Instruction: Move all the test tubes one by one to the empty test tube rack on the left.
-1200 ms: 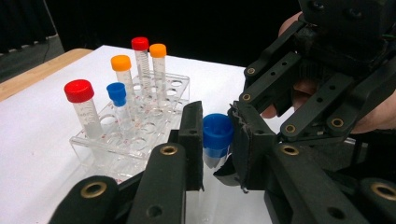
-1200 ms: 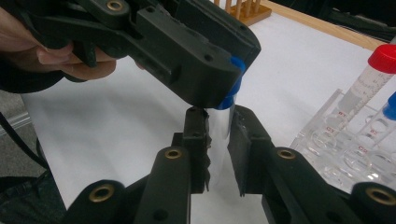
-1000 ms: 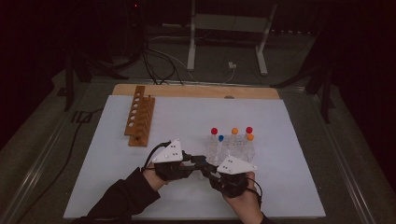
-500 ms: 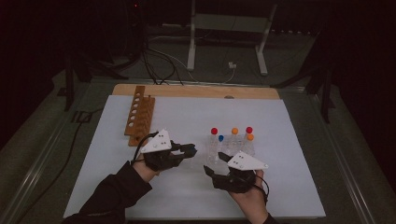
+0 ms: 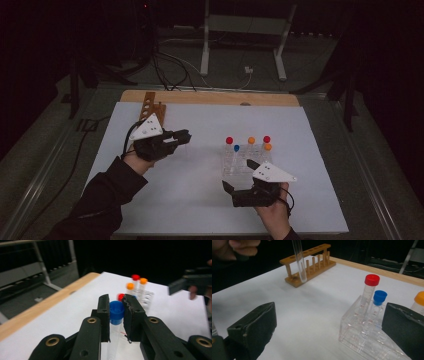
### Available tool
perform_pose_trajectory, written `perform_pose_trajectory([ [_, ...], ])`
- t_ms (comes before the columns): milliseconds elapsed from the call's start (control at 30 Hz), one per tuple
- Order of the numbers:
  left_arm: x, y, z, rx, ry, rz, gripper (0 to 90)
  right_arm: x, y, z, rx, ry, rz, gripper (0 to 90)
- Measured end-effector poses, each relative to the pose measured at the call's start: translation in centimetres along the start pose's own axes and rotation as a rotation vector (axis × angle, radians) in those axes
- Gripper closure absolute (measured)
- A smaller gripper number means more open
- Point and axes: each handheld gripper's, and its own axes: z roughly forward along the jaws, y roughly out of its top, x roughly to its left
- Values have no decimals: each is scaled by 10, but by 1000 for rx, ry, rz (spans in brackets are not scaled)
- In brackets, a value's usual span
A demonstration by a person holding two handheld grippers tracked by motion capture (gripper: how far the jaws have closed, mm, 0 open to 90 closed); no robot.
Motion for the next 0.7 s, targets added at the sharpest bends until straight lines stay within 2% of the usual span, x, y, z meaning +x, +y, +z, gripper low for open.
perform_pose_trajectory([
  [167, 19, 6, -7, -8, 53, -15, 778, -1, -1, 0, 7, -6, -12, 0],
  [233, 25, 8, -10, -9, 74, -23, 778, -2, -1, 1, 19, 11, -7, 0],
  [700, 76, 11, -23, -16, 197, -79, 778, -2, -1, -1, 6, 6, -21, 0],
])
